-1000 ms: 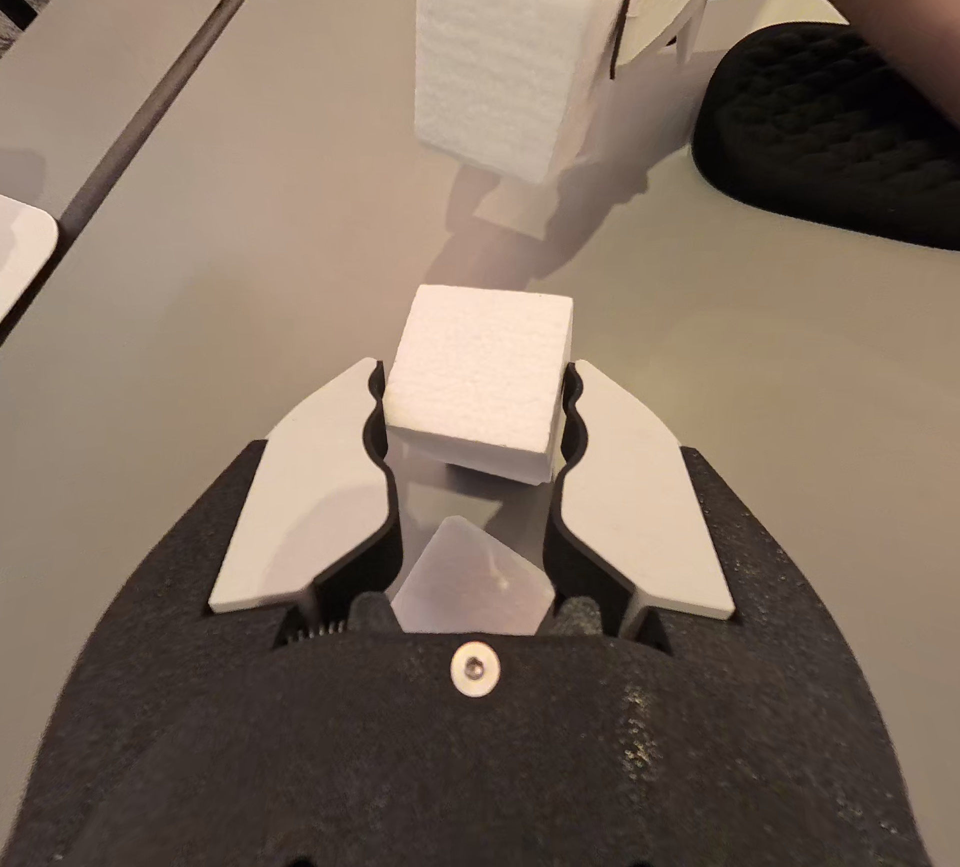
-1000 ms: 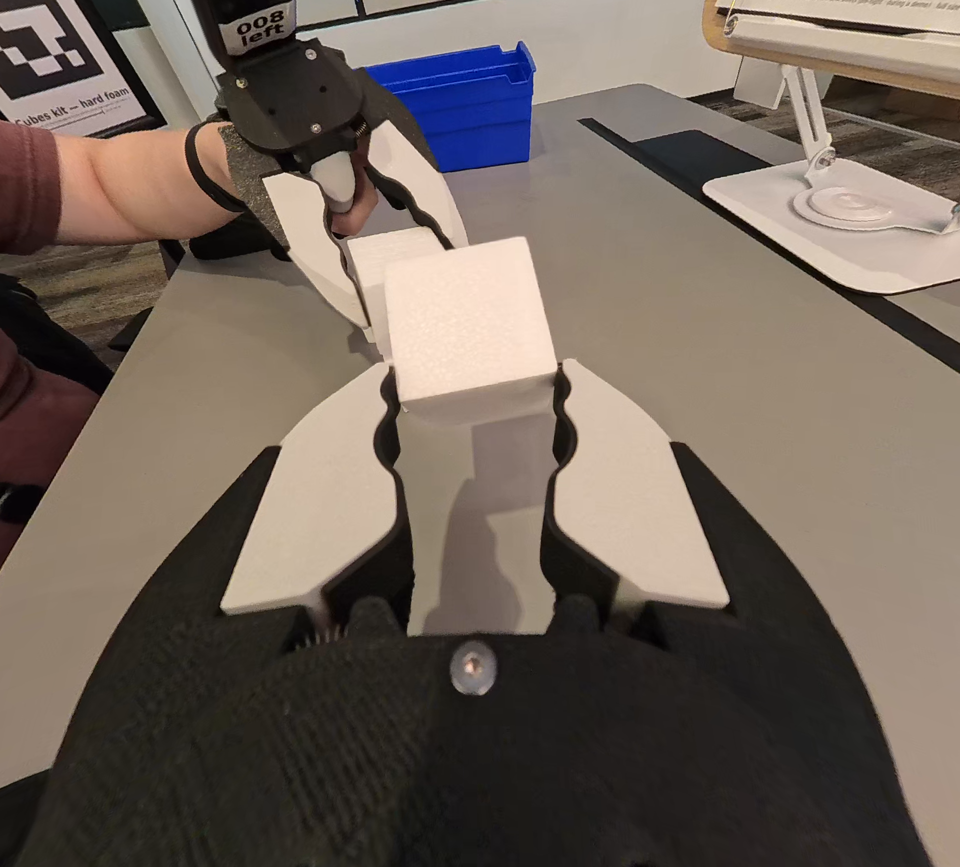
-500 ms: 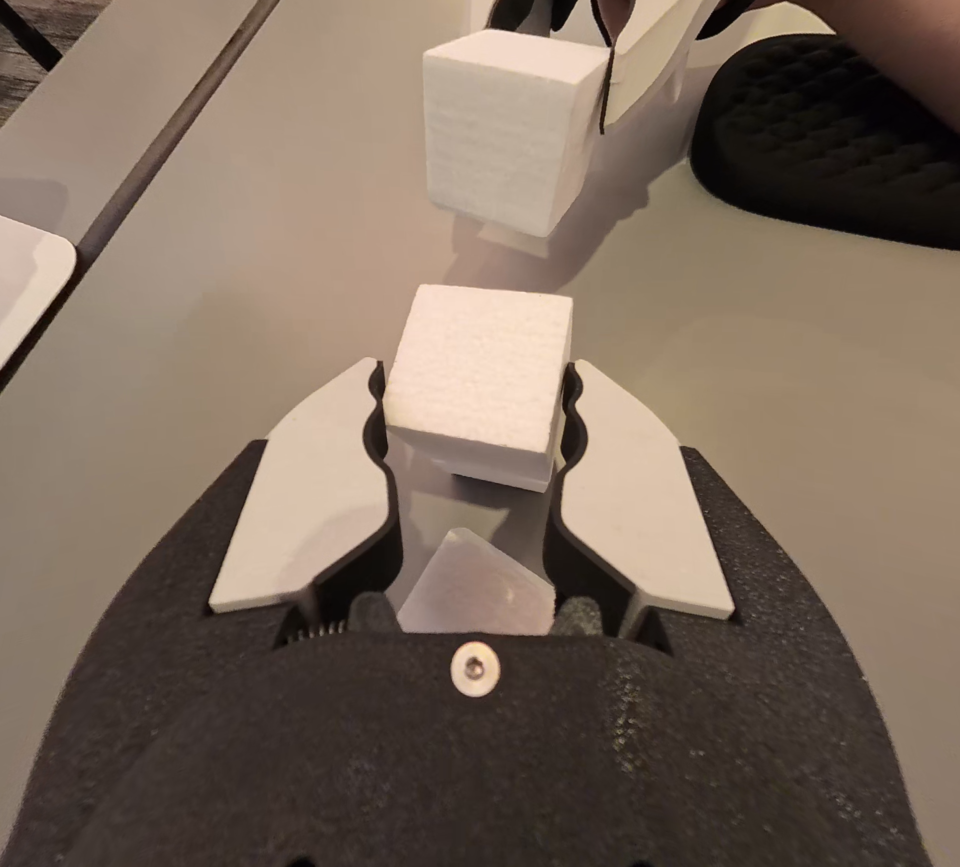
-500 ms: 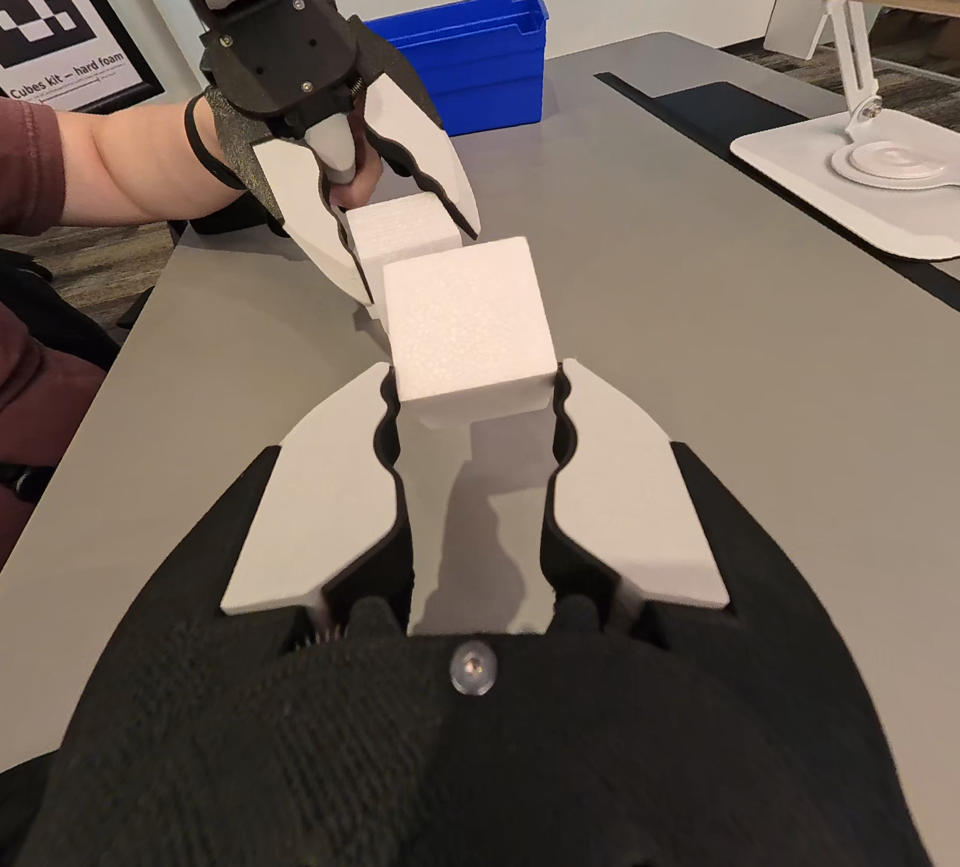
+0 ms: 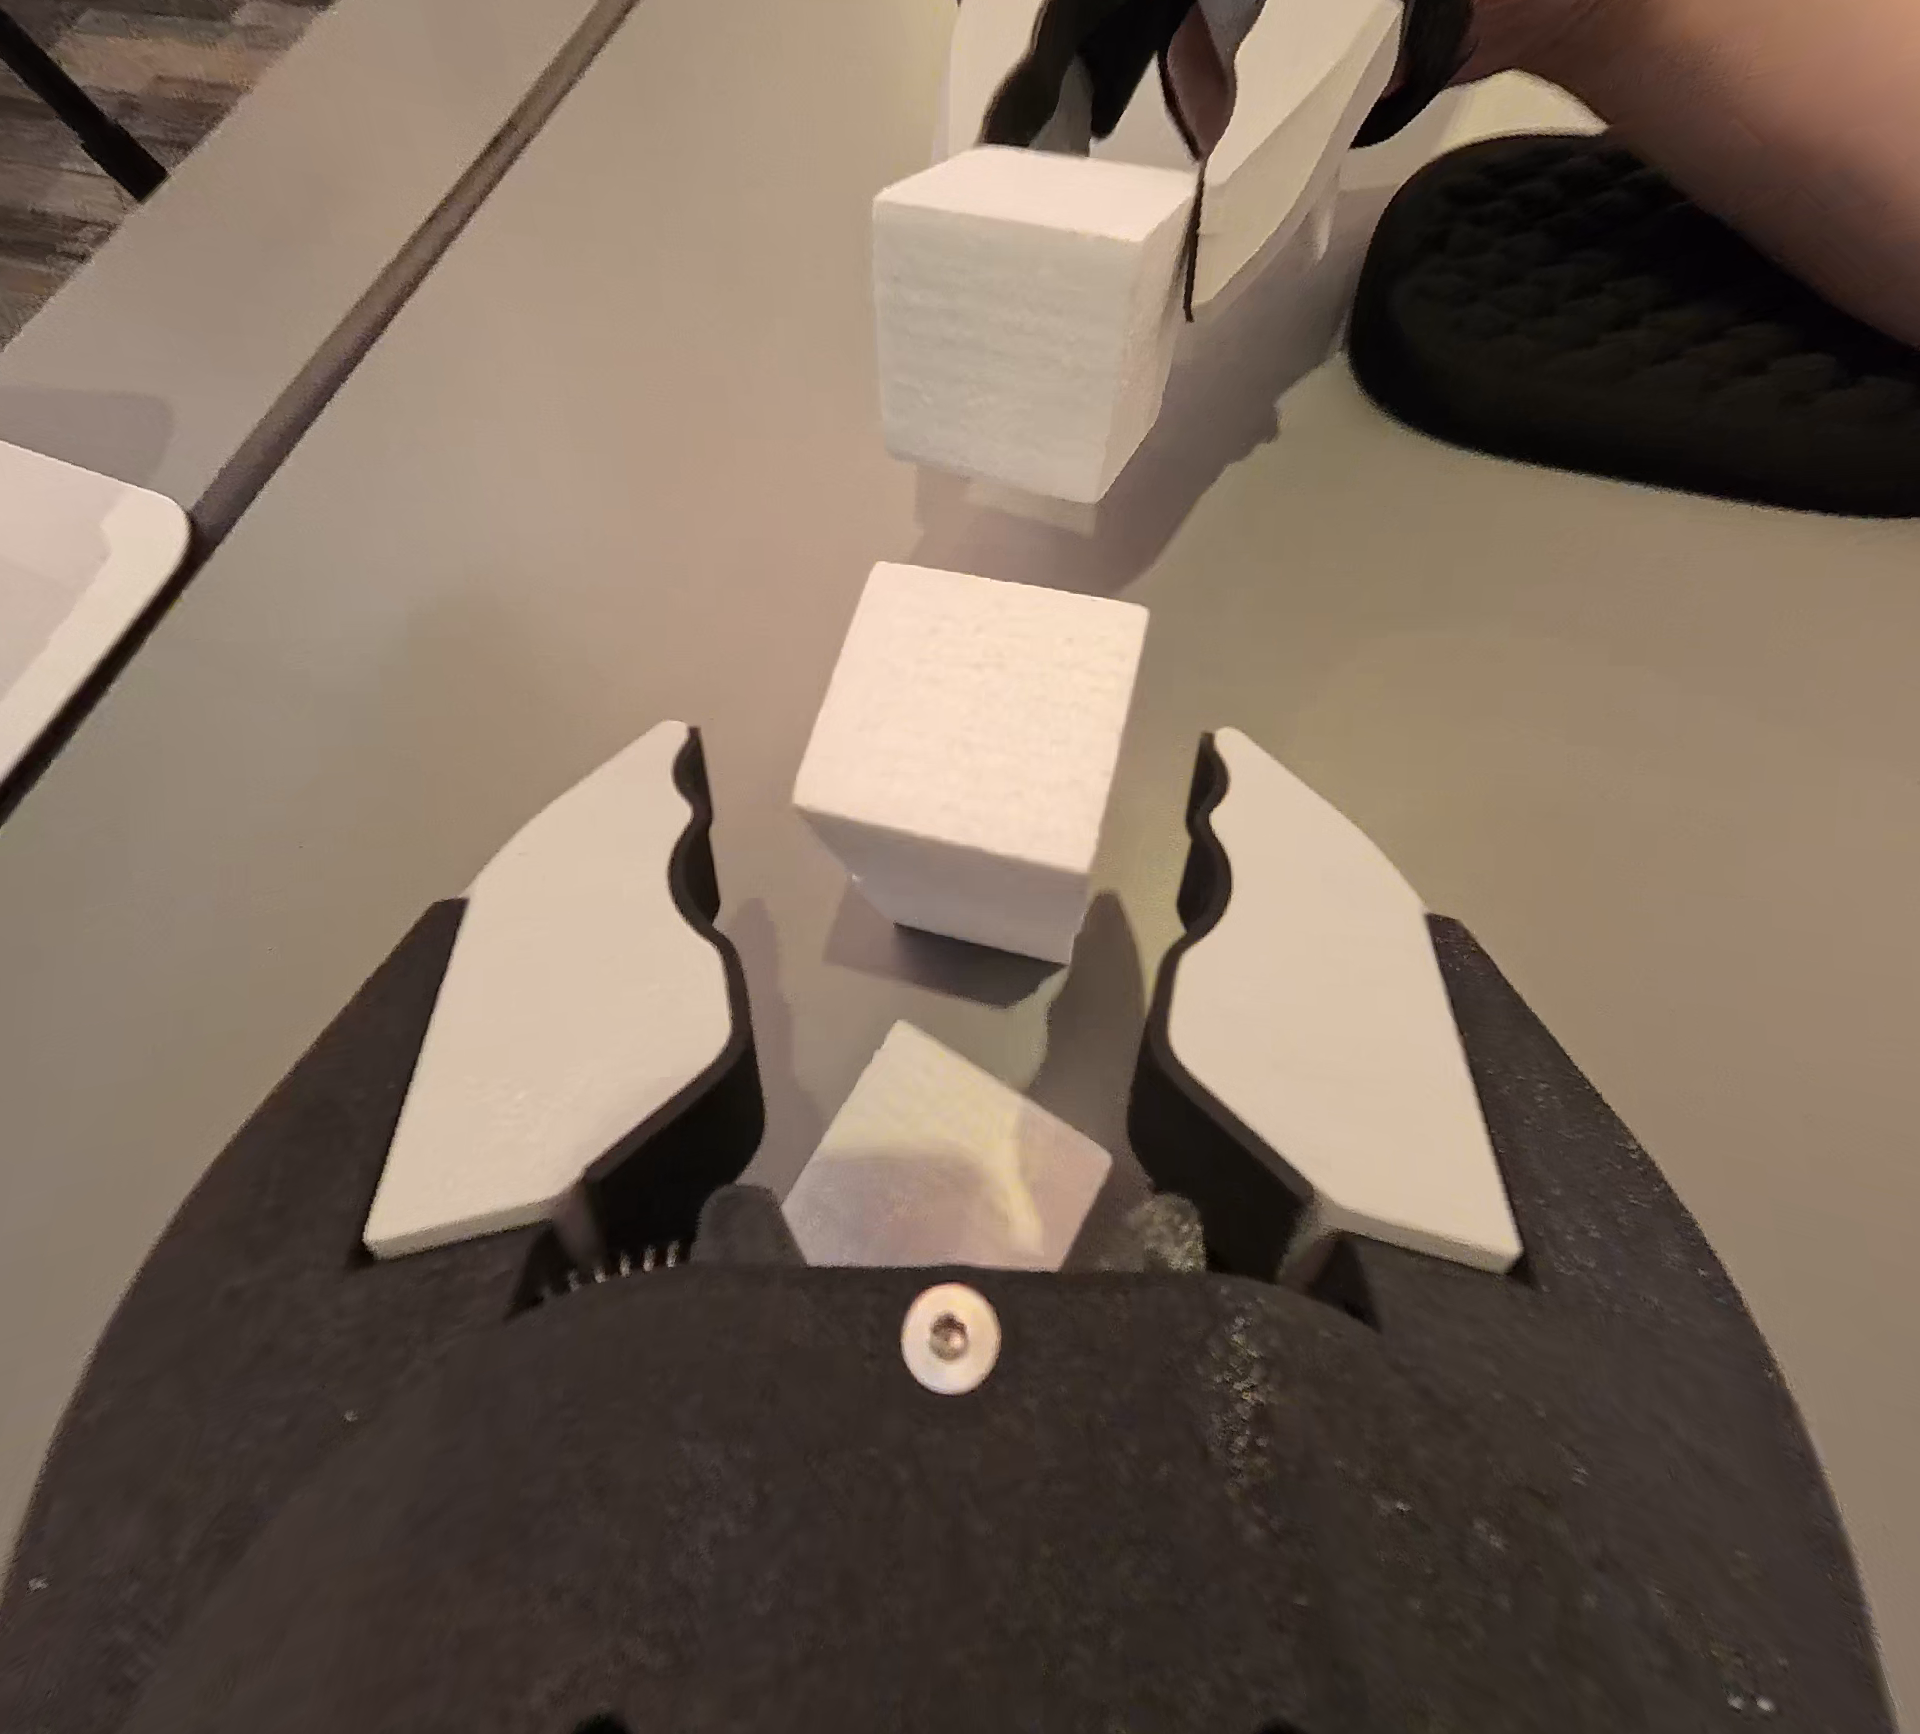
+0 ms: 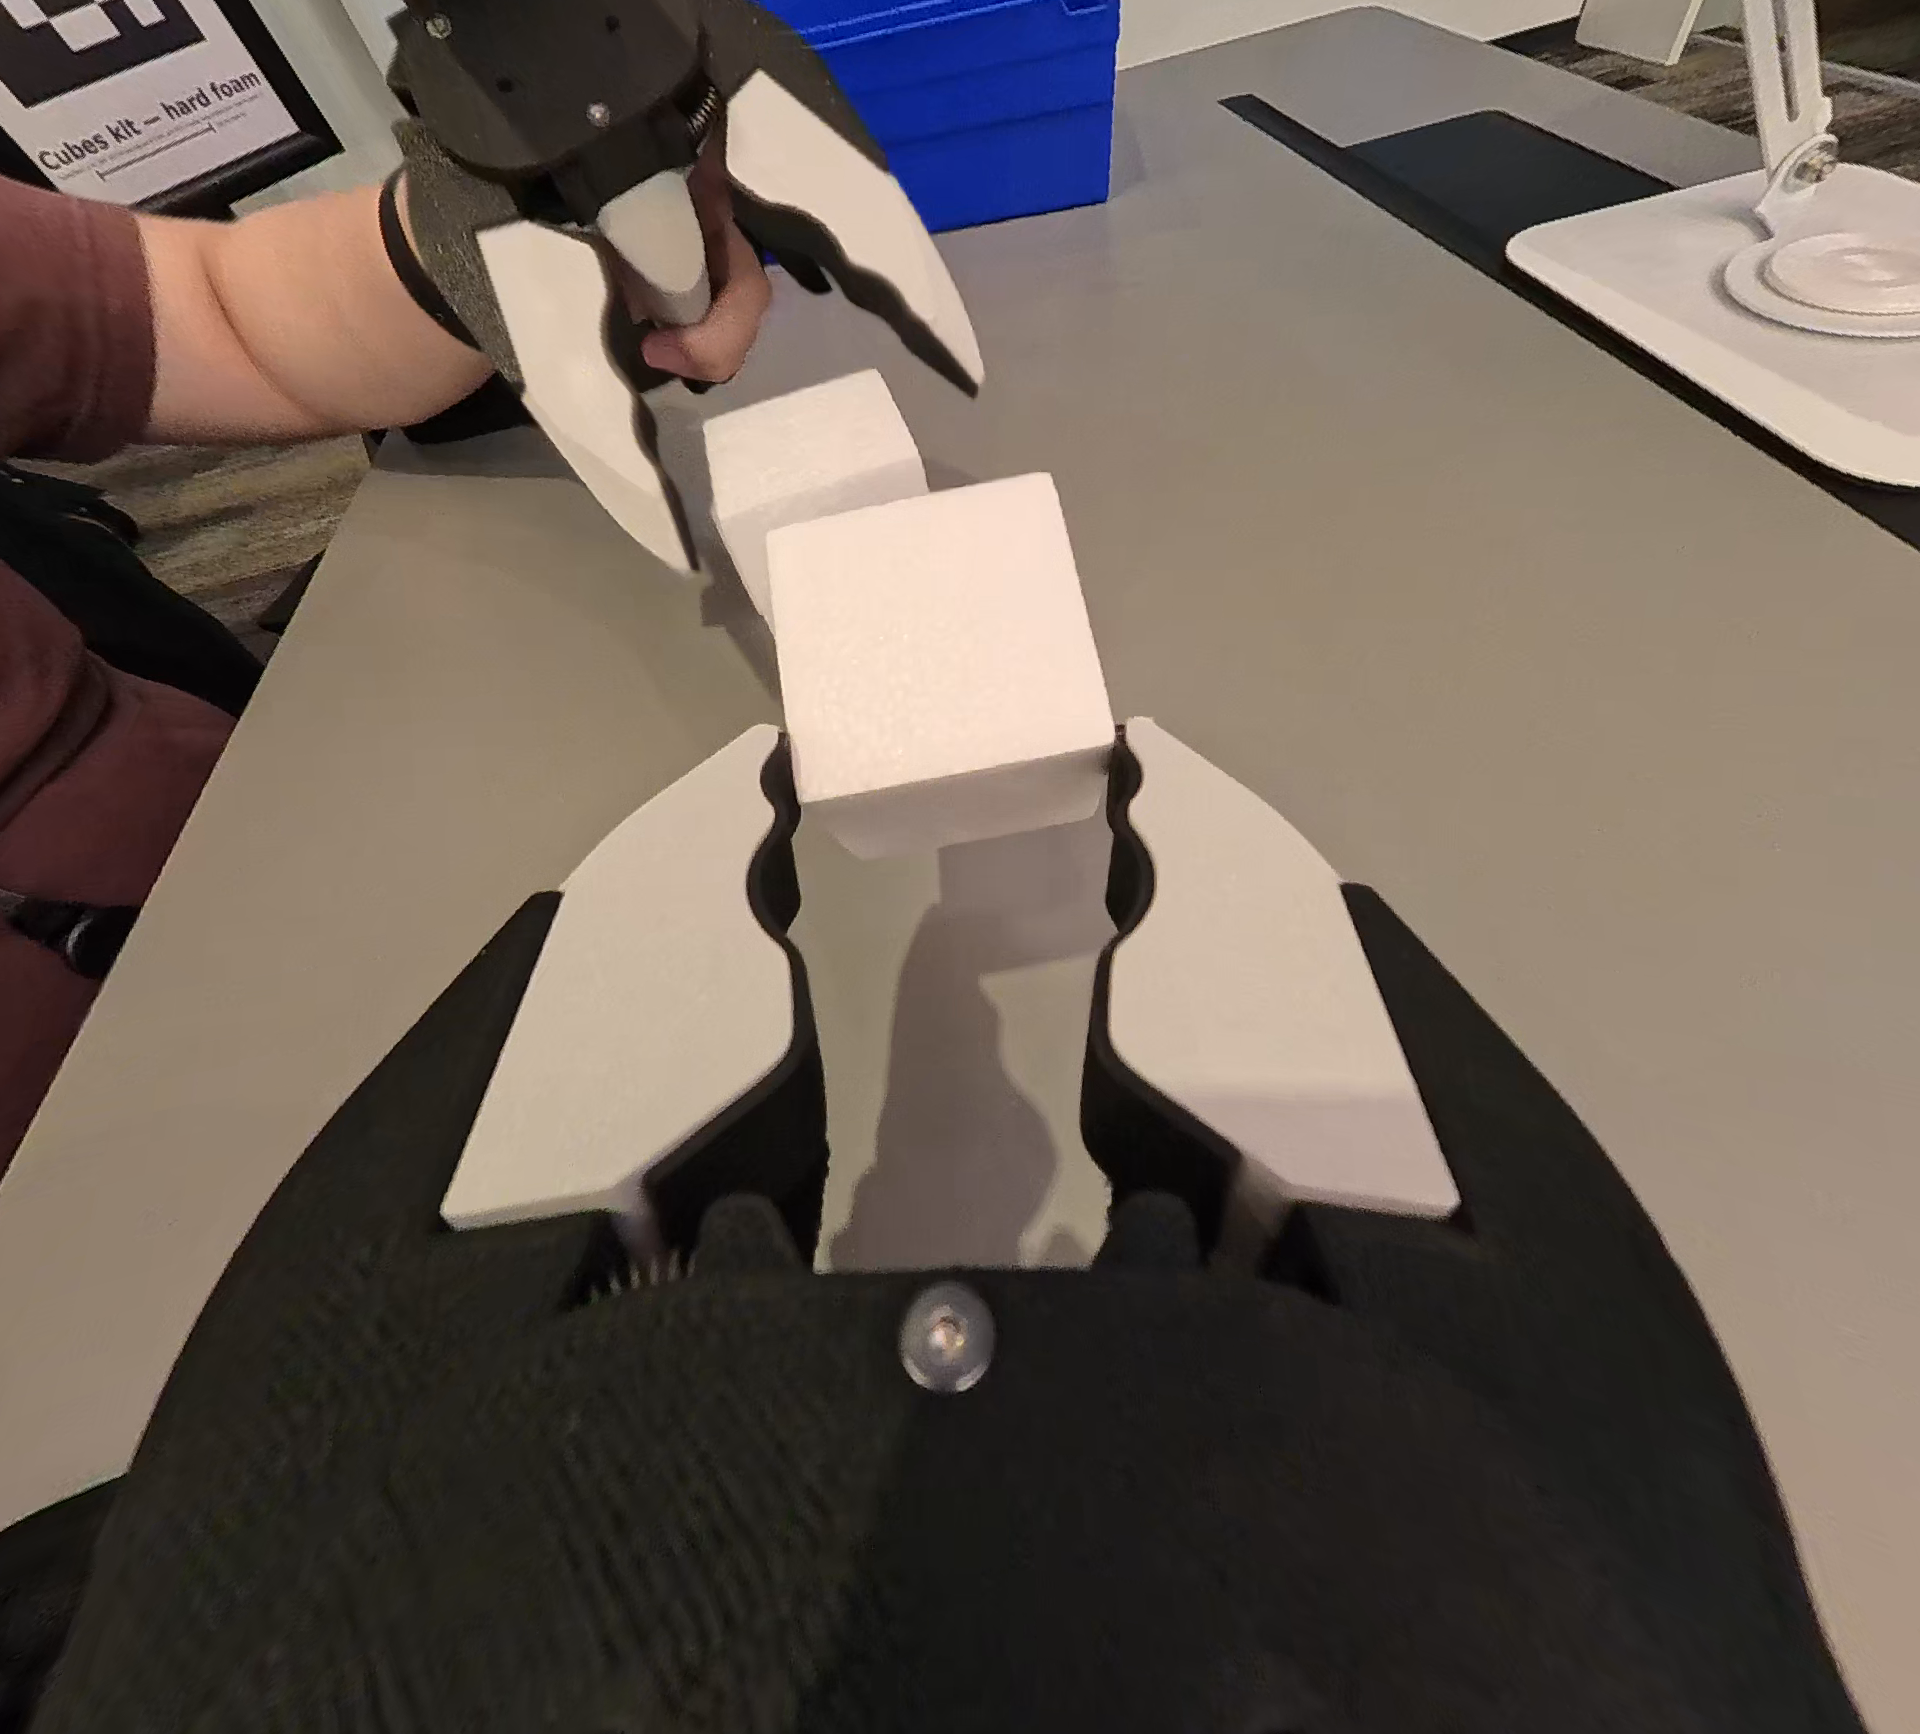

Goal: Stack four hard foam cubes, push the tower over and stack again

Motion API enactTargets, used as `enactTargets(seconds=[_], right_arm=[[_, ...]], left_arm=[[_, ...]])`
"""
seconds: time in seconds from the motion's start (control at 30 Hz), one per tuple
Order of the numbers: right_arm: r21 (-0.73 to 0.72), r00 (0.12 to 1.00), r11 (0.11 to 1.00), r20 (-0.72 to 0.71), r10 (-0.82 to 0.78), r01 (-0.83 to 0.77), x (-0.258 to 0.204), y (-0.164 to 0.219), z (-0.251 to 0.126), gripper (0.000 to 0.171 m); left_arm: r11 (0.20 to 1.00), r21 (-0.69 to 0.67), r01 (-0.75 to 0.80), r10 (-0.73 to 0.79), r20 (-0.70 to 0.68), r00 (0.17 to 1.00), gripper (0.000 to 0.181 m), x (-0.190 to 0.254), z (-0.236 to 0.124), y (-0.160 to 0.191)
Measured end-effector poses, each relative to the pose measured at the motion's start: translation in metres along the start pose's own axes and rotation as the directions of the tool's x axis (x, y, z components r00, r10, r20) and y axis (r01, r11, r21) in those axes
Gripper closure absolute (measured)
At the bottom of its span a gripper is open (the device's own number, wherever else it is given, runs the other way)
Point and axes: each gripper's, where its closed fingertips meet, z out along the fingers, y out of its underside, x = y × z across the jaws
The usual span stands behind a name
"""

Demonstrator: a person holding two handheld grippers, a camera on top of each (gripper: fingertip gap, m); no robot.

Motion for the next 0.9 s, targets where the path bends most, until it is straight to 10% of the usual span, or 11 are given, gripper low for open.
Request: enactTargets(seconds=[0.23,0.57,0.9], right_arm=[[0.081,1.0,0.997,0.006,0.001,-0.001,-0.002,-0.016,-0.008,0.113],[0.135,0.99,0.99,-0.141,-0.007,0.026,-0.021,-0.083,-0.002,0.113],[-0.207,0.985,0.969,-0.084,-0.151,0.131,-0.047,-0.07,0.066,0.113]], left_arm=[[0.994,-0.001,-0.112,0.112,-0.017,0.994,0.09,-0.016,-0.053,0.033],[0.999,0.042,-0.015,0.023,-0.19,0.981,0.099,-0.007,-0.032,0.086],[0.998,0.049,-0.047,0.055,-0.179,0.982,0.118,-0.005,-0.029,0.084]])
